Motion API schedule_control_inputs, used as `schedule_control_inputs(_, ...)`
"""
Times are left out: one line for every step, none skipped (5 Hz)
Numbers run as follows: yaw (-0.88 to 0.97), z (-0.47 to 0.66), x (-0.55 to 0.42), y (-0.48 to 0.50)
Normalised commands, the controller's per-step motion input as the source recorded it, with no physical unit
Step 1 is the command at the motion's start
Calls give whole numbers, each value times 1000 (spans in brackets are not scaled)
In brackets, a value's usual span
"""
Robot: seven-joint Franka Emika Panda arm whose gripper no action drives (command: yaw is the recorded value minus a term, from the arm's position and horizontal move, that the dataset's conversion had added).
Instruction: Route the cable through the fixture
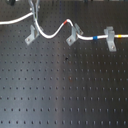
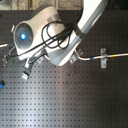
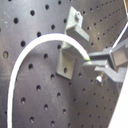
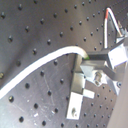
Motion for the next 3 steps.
schedule_control_inputs(74,220,-54,396)
schedule_control_inputs(0,433,91,205)
schedule_control_inputs(-180,720,45,101)
